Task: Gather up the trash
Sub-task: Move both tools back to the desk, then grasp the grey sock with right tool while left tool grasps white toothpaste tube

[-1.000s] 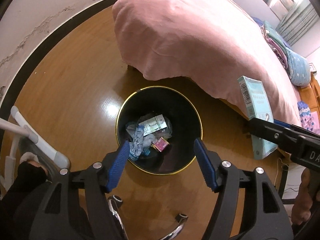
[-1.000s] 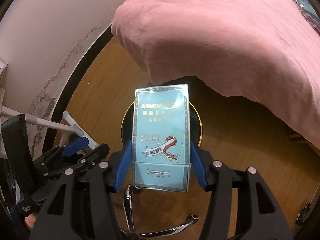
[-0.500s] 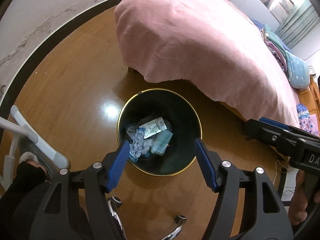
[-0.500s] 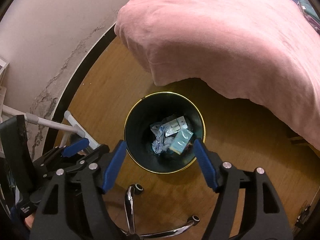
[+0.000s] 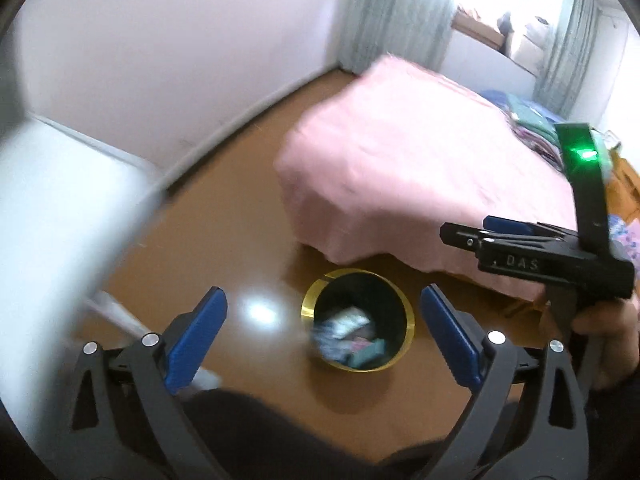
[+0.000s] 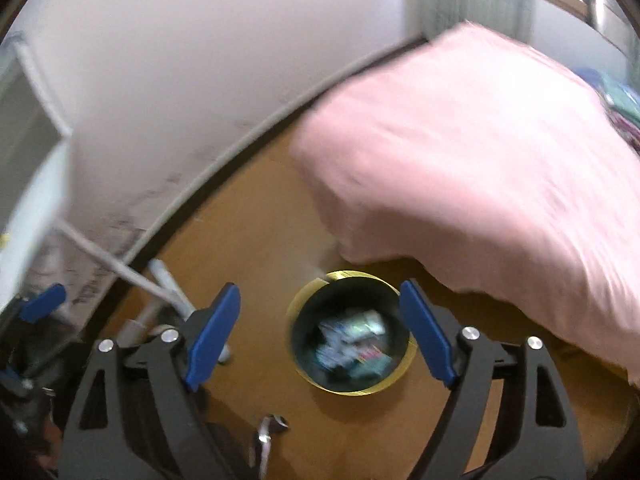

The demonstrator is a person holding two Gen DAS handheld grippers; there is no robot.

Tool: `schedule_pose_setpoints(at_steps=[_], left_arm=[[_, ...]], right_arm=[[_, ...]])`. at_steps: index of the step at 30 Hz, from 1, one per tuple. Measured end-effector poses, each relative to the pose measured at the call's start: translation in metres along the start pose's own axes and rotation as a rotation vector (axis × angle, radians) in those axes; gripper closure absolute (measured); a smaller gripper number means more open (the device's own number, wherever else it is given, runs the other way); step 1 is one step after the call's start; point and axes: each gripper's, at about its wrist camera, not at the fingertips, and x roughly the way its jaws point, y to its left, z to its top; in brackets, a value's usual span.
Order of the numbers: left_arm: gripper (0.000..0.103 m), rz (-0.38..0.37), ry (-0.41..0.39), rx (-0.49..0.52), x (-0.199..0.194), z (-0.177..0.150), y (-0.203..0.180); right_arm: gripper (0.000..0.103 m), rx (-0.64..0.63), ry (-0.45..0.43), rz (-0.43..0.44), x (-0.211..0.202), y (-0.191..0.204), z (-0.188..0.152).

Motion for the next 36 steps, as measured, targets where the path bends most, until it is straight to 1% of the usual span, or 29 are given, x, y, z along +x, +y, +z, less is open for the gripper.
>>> schedule_pose_setpoints(at_steps=[2, 3, 5, 6, 7, 8, 9, 10, 11, 13, 15, 17, 19, 21, 23, 24, 25, 27, 28, 29, 30, 31, 33, 35, 36], left_arm=[[0.007, 0.073, -0.037, 0.002, -0.053, -0.001, 0.032], [0.007, 0.099, -0.052, 0.0, -0.071, -0.003, 0.045], [0.007, 0.189, -0.076, -0.019, -0.11, -0.012, 0.081], [0.007, 0.25, -0.082, -0.042, -0.13, -0.019, 0.104], [0.007, 0.312, -0.076, -0.075, -0.148, -0.028, 0.128], [0.007, 0.356, -0.069, -0.103, -0.161, -0.036, 0.146], [0.007, 0.415, -0.06, -0.148, -0.177, -0.048, 0.169], [0.007, 0.462, -0.056, -0.198, -0.193, -0.059, 0.19], [0.007, 0.515, -0.054, -0.257, -0.21, -0.076, 0.213], [0.007, 0.588, -0.049, -0.343, -0.234, -0.101, 0.241], [0.007, 0.631, -0.049, -0.427, -0.256, -0.128, 0.264], [0.007, 0.643, -0.059, -0.515, -0.276, -0.155, 0.282], [0.007, 0.644, -0.061, -0.565, -0.287, -0.172, 0.293], [0.007, 0.653, -0.056, -0.596, -0.293, -0.184, 0.304], [0.007, 0.658, -0.053, -0.598, -0.297, -0.191, 0.308], [0.007, 0.658, -0.053, -0.595, -0.297, -0.192, 0.31], [0.007, 0.655, -0.05, -0.591, -0.297, -0.192, 0.314], [0.007, 0.654, -0.033, -0.583, -0.296, -0.196, 0.322], [0.007, 0.655, -0.025, -0.579, -0.296, -0.198, 0.327], [0.007, 0.656, -0.018, -0.571, -0.294, -0.198, 0.33], [0.007, 0.66, -0.004, -0.558, -0.293, -0.198, 0.334], [0.007, 0.668, 0.013, -0.541, -0.291, -0.196, 0.338], [0.007, 0.679, 0.037, -0.501, -0.285, -0.192, 0.344], [0.007, 0.687, 0.056, -0.458, -0.279, -0.185, 0.35], [0.007, 0.68, 0.061, -0.428, -0.275, -0.18, 0.353]], right_arm=[[0.023, -0.057, -0.025, 0.076, -0.015, 0.038, 0.005], [0.023, -0.099, -0.032, 0.12, -0.021, 0.063, 0.007], [0.023, -0.189, -0.03, 0.214, -0.029, 0.117, 0.011], [0.023, -0.224, -0.028, 0.251, -0.032, 0.138, 0.012], [0.023, -0.265, -0.026, 0.296, -0.035, 0.164, 0.014], [0.023, -0.325, -0.015, 0.366, -0.038, 0.205, 0.016], [0.023, -0.361, -0.004, 0.411, -0.039, 0.233, 0.016], [0.023, -0.408, 0.016, 0.469, -0.039, 0.269, 0.015], [0.023, -0.439, 0.034, 0.509, -0.039, 0.293, 0.015], [0.026, -0.521, 0.091, 0.612, -0.037, 0.364, 0.01], [0.029, -0.589, 0.117, 0.661, -0.037, 0.422, 0.003], [0.032, -0.661, 0.136, 0.681, -0.034, 0.476, -0.006], [0.036, -0.71, 0.175, 0.702, -0.026, 0.522, -0.013], [0.037, -0.736, 0.2, 0.702, -0.017, 0.562, -0.015], [0.043, -0.742, 0.199, 0.678, -0.003, 0.592, -0.011], [0.046, -0.74, 0.204, 0.672, 0.002, 0.6, -0.01], [0.047, -0.736, 0.217, 0.665, 0.009, 0.611, -0.008], [0.051, -0.735, 0.238, 0.647, 0.021, 0.622, -0.007], [0.055, -0.738, 0.25, 0.636, 0.027, 0.628, -0.007], [0.061, -0.744, 0.261, 0.637, 0.029, 0.634, -0.007], [0.078, -0.754, 0.266, 0.639, 0.031, 0.637, -0.008], [0.079, -0.762, 0.259, 0.64, 0.03, 0.638, -0.008], [0.083, -0.747, 0.248, 0.677, 0.022, 0.634, -0.004], [0.083, -0.74, 0.223, 0.708, 0.01, 0.626, 0.001], [0.084, -0.741, 0.215, 0.721, 0.003, 0.621, 0.004]])
